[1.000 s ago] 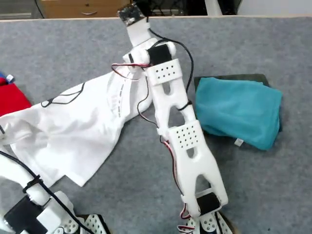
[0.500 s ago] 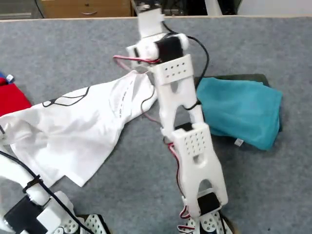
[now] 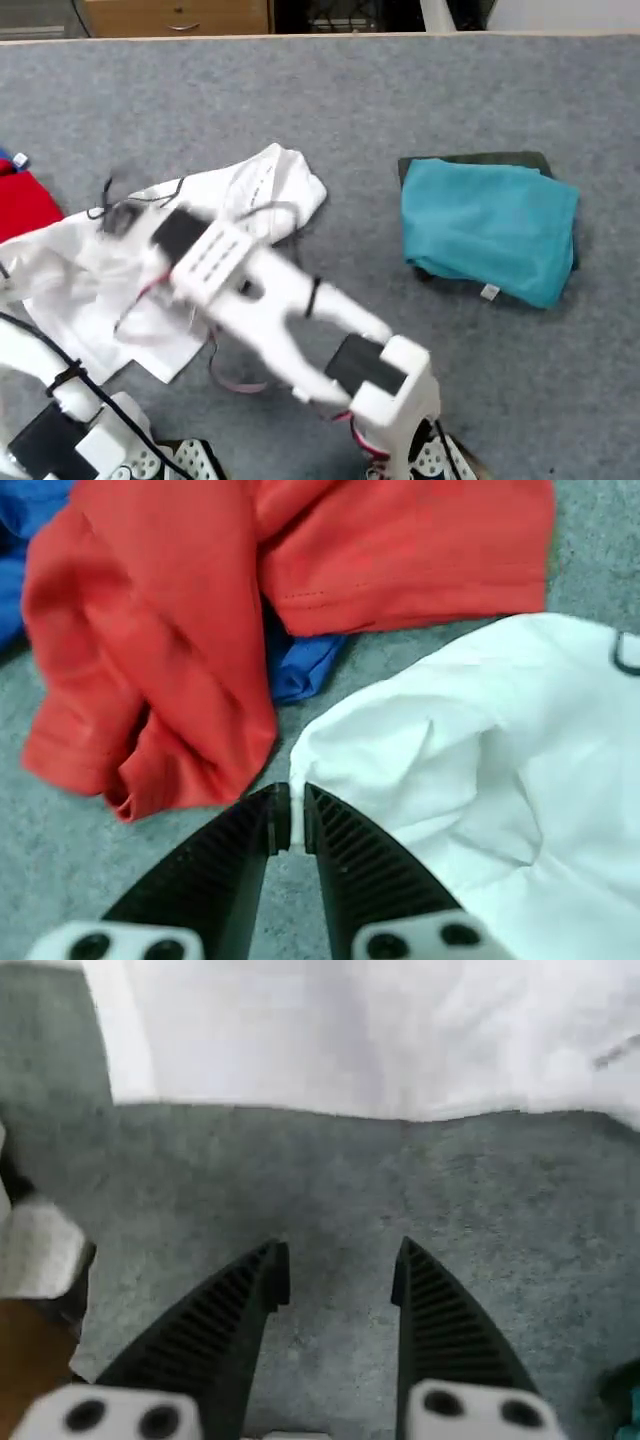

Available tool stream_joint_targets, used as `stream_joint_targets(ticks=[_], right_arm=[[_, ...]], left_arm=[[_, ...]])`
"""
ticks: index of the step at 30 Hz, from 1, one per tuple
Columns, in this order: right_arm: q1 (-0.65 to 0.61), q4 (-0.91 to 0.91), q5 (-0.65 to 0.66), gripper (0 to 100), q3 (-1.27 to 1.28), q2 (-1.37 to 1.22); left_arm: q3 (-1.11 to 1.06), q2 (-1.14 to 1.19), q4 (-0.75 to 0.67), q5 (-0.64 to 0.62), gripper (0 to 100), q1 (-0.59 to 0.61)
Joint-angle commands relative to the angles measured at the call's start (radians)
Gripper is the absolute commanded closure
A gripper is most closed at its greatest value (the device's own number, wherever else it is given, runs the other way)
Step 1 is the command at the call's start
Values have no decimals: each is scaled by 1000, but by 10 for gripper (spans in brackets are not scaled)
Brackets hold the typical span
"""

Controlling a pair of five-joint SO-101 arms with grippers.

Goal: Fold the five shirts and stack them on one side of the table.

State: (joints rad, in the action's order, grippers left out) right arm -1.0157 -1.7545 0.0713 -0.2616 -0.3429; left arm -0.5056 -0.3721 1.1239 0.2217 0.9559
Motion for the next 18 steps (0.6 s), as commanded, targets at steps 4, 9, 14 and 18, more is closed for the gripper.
stream_joint_targets(ticks=[4, 9, 14, 18], right_arm=[[-55, 11, 170, 815, 27, 56], [-55, 66, 318, 815, 35, 56], [-57, 219, 425, 815, 64, 41], [-54, 328, 440, 815, 134, -58]], left_arm=[[-33, -143, 8, 5, 971, 99], [-67, -181, 8, 5, 971, 97], [-67, -181, 6, 5, 971, 99], [-68, -181, -14, 5, 971, 99]])
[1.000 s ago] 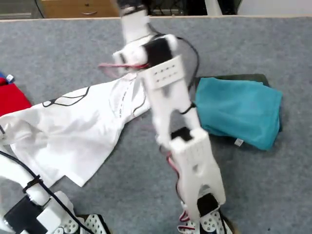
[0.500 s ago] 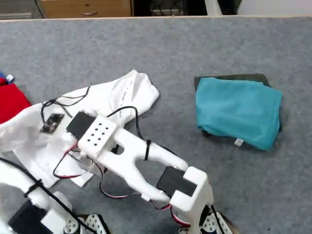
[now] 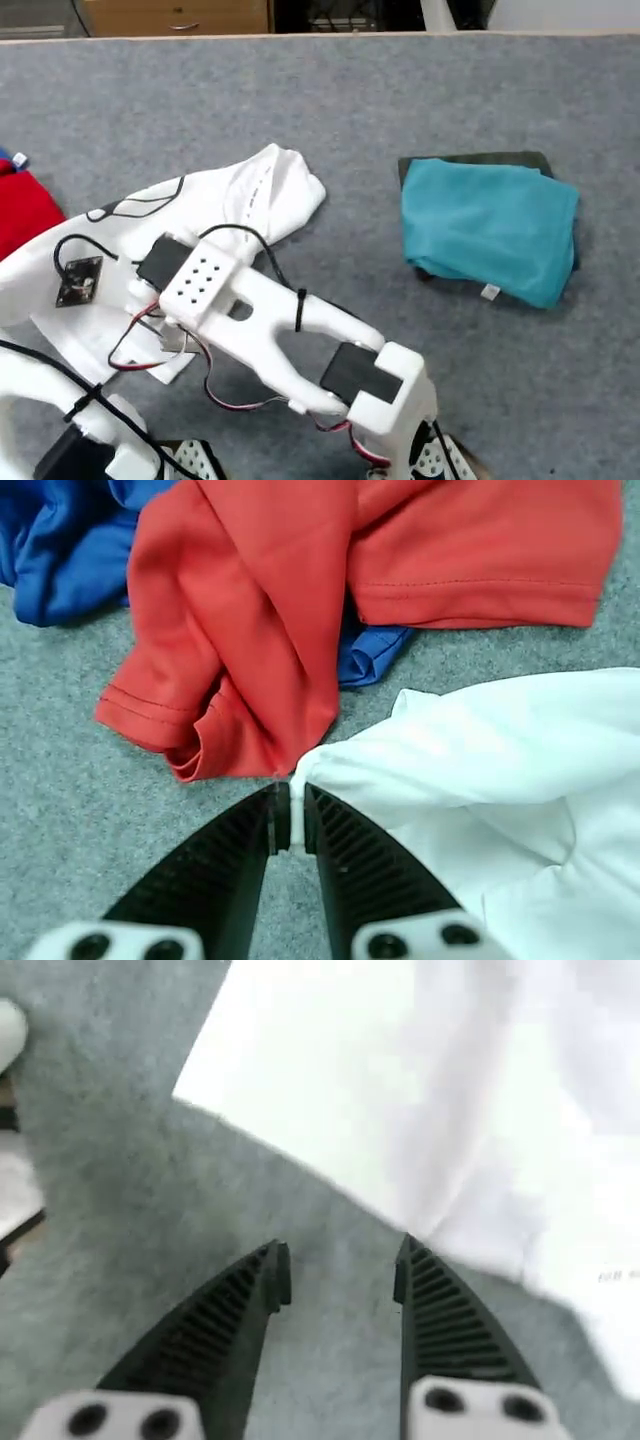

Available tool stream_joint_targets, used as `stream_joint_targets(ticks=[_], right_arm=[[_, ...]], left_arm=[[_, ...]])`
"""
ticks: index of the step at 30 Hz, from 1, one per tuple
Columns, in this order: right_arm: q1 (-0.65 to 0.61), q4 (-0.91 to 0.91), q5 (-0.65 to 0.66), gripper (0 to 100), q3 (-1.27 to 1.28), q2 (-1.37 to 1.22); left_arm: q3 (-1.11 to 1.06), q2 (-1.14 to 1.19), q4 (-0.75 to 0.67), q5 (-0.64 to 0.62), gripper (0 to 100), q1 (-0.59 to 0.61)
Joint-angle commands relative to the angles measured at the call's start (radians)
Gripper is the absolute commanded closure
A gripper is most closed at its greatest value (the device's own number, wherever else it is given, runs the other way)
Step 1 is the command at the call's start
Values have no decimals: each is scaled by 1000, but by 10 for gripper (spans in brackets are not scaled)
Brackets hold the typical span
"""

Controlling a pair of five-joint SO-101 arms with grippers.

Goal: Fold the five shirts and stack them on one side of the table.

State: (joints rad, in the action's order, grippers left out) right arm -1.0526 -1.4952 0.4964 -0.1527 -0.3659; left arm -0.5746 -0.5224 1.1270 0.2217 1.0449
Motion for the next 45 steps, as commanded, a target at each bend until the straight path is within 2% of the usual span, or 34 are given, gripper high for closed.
stream_joint_targets(ticks=[1, 8, 10, 13, 18, 25, 32, 35, 41, 45], right_arm=[[-12, 83, 15, 815, 33, -68], [40, 92, 15, 816, -21, -283], [54, 89, 15, 854, -53, -317], [66, 89, 8, 982, -85, -334], [107, 58, 6, 985, -96, -308], [325, 72, 14, 985, -134, -242], [494, 71, 14, 984, -314, -260], [502, 20, 15, 972, -335, -262], [471, -176, 18, 797, -407, -260], [470, -272, 86, 794, -466, -260]], left_arm=[[-1, -32, -17, 5, 971, 12], [-2, -31, -17, 5, 971, 10], [-2, -31, -17, 5, 971, 10], [-2, -31, -17, 5, 971, 10], [-2, -31, -17, 5, 971, 10], [-4, -31, -17, 5, 971, 8], [-64, -40, -17, 6, 971, -28], [-77, -40, -17, 6, 971, -31], [-73, -38, -17, 6, 971, -31], [-76, -38, -17, 6, 971, -33]])
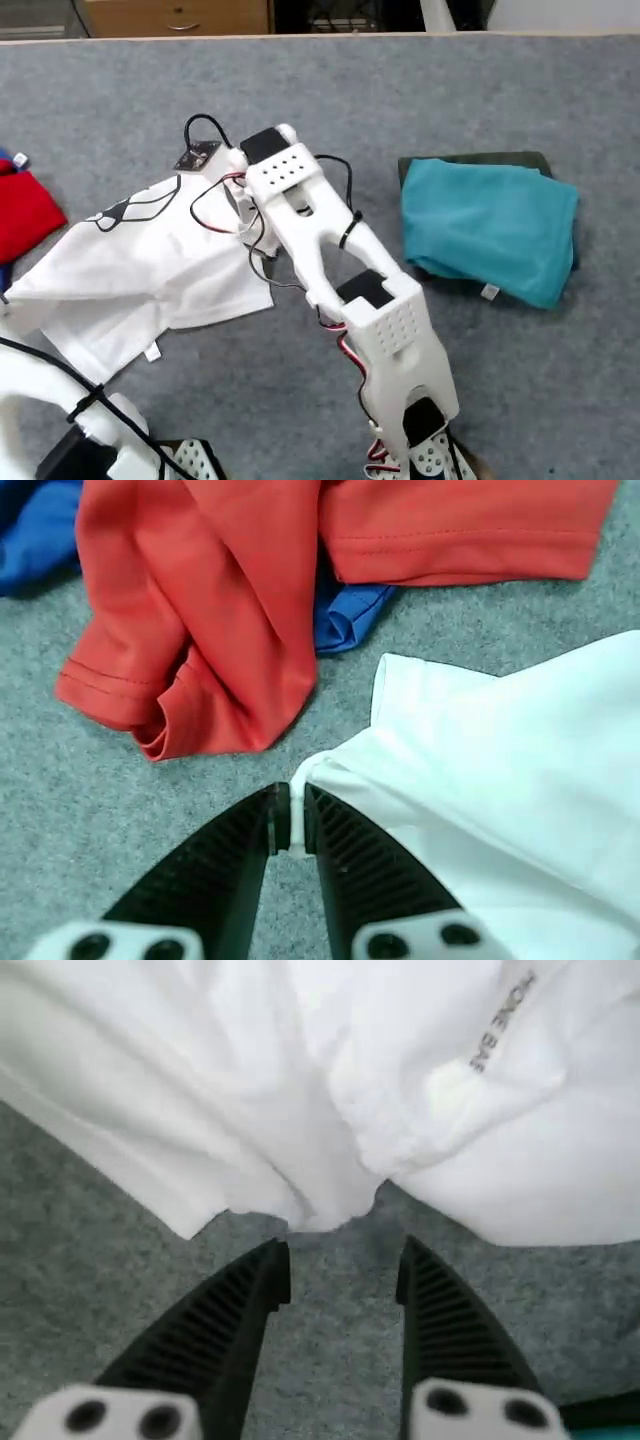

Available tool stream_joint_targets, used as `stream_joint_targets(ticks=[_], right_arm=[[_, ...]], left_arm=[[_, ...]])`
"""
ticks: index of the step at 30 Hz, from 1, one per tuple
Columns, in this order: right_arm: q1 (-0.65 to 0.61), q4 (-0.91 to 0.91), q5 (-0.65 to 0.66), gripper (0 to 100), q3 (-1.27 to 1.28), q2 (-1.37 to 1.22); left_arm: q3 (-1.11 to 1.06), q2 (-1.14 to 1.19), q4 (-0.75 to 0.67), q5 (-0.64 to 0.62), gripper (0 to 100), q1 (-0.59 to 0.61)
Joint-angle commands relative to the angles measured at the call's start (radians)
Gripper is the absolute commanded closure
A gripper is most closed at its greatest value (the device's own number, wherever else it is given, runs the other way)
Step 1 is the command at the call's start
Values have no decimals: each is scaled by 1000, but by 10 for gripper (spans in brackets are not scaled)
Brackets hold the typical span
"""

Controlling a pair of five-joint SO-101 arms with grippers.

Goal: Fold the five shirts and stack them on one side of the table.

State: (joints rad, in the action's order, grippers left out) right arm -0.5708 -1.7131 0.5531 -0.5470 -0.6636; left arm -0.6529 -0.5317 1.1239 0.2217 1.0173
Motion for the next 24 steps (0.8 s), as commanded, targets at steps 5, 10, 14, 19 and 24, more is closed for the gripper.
stream_joint_targets(ticks=[5, 10, 14, 19, 24], right_arm=[[-15, -54, -37, 794, -21, 154], [-97, -52, -224, 794, 185, 354], [-186, 18, -511, 794, 351, 423], [-224, 166, -893, 793, 495, 407], [-218, 221, -1003, 793, 529, 302]], left_arm=[[7, -31, -14, 6, 971, -4], [1, -31, -14, 6, 971, -4], [1, -31, -14, 5, 971, -4], [1, -31, -14, 5, 971, -5], [1, -29, -12, 5, 971, -1]])
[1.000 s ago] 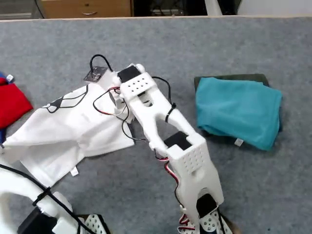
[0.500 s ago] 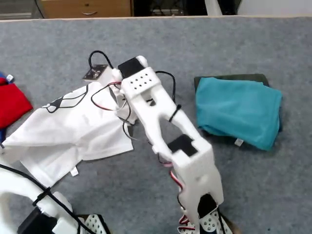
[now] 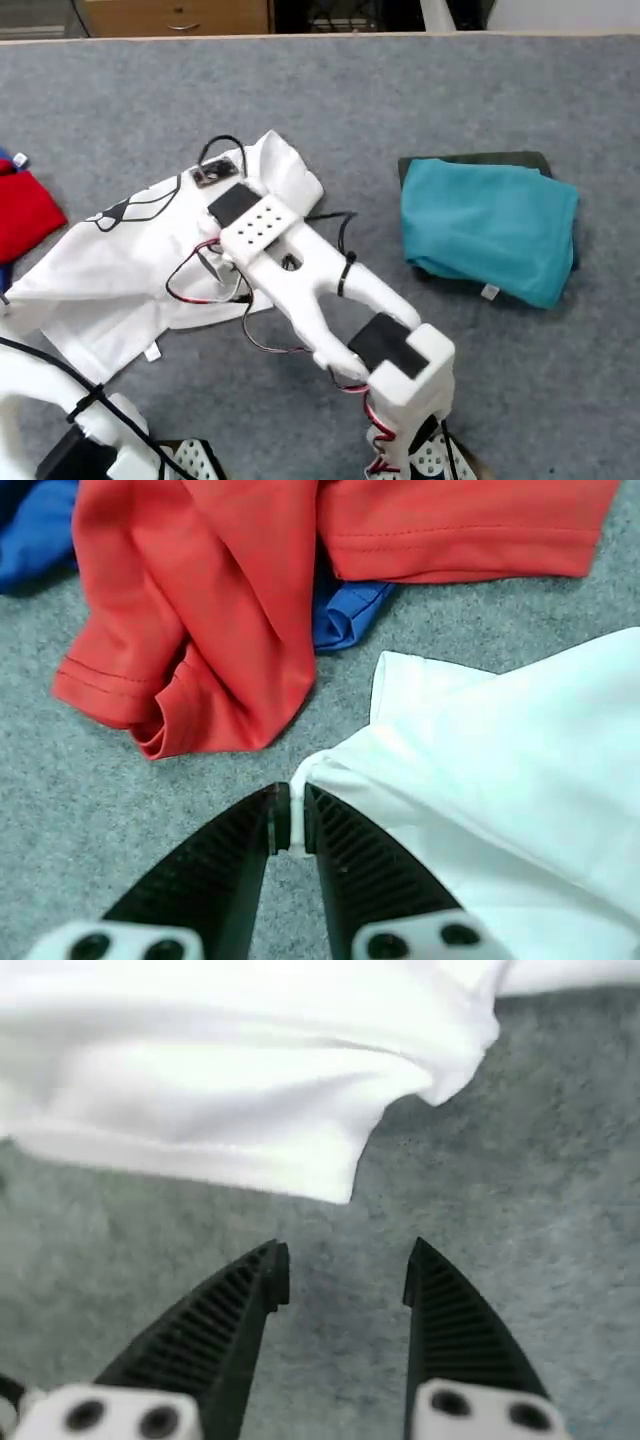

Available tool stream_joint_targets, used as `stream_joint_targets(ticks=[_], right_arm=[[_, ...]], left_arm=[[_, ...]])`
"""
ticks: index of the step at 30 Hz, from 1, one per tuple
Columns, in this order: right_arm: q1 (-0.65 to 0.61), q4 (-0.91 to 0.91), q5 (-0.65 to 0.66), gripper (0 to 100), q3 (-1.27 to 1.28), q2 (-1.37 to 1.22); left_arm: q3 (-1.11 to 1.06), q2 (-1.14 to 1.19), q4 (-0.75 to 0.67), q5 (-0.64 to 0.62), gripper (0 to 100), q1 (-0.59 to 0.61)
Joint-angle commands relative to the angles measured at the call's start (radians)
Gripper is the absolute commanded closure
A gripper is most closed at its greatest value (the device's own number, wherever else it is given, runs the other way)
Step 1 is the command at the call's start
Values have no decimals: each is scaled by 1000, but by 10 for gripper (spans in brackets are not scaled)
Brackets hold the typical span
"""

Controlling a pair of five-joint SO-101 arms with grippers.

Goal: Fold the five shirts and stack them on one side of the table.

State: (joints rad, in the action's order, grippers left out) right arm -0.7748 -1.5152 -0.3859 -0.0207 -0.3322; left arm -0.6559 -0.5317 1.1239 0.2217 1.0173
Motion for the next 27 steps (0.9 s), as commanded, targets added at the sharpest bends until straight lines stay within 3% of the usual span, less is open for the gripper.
stream_joint_targets(ticks=[1, 13, 22, 27], right_arm=[[-14, 28, -80, 793, 1, -56], [-20, 14, -126, 794, -119, -236], [-20, -198, -64, 794, -297, -236], [-21, -153, -68, 794, -318, -243]], left_arm=[[4, -29, -12, 5, 971, 1], [4, -29, -12, 5, 971, -4], [4, -31, -12, 5, 971, -4], [4, -31, -12, 5, 971, -4]])
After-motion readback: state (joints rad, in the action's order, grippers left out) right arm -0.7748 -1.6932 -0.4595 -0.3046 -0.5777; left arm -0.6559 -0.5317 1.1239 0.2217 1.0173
